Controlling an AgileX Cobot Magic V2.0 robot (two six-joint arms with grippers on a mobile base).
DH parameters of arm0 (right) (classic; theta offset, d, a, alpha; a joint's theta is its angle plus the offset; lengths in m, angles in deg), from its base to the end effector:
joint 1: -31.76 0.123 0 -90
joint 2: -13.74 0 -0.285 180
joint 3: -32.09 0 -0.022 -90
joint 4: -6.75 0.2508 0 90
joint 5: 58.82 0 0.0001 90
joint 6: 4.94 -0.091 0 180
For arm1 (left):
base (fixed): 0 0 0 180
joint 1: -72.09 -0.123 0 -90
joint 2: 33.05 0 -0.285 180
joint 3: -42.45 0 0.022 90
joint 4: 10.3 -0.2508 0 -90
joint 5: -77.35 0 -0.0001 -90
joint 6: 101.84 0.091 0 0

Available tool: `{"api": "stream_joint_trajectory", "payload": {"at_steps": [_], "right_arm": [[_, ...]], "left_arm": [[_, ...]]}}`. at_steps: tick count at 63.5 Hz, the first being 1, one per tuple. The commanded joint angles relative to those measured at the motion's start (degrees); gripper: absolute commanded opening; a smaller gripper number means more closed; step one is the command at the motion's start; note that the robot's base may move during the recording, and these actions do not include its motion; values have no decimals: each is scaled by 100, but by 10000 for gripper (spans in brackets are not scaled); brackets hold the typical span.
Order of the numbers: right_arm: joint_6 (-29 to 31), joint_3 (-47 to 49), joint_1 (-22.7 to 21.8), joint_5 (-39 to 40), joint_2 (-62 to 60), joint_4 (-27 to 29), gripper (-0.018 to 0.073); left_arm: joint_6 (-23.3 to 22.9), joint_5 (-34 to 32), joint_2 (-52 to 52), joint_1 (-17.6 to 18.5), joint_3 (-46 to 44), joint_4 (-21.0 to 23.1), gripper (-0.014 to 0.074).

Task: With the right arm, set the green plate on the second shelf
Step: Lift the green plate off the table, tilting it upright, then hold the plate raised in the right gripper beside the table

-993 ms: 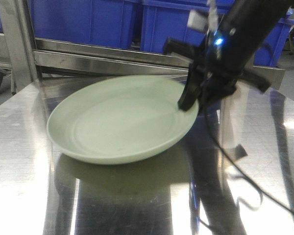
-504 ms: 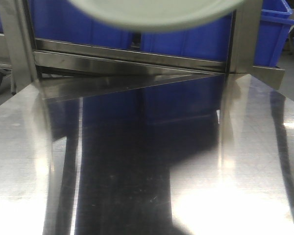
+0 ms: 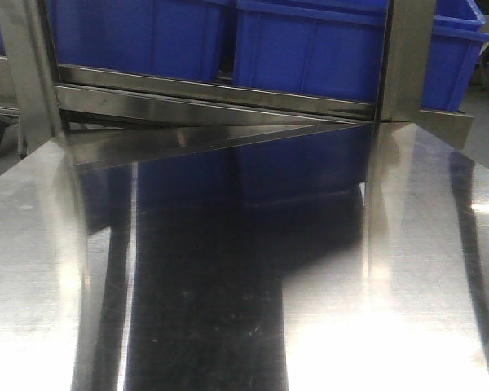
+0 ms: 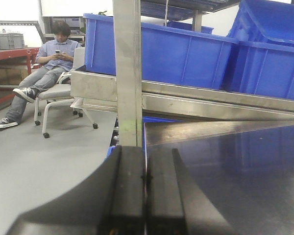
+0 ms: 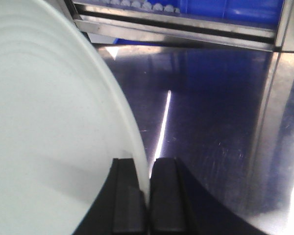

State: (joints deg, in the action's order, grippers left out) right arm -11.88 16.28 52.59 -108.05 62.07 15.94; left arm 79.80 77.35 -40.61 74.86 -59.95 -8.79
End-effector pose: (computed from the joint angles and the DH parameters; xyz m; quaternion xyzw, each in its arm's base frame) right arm 0.0986 0.0493 0.4297 -0.0904 0.8281 0.2085 0.5124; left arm 0.0561 -0.0027 0.2112 0.0171 0.6764 -0.0170 0.7361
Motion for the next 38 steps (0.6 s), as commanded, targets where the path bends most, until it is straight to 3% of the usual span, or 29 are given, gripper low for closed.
{"api": "stream_joint_trajectory", "payload": {"at_steps": [1,5,11,21,30,38], "right_arm": [[-40,153,-29,536,-53,52,57],[10,153,-29,563,-53,-19,57],[71,65,-29,954,-72,-659,57],[71,-570,-113,2659,-412,-1528,57],[71,-1468,-766,4241,-1101,-1554,57],[89,-2162,-1417,4791,-1773,-1554,57]], "left_arm": [[-14,-463,90,14,227,42,130],[-14,-463,90,14,227,42,130],[-14,-463,90,14,227,42,130],[-14,-463,90,14,227,42,130],[-14,-463,90,14,227,42,130],[-14,-463,90,14,227,42,130]]}}
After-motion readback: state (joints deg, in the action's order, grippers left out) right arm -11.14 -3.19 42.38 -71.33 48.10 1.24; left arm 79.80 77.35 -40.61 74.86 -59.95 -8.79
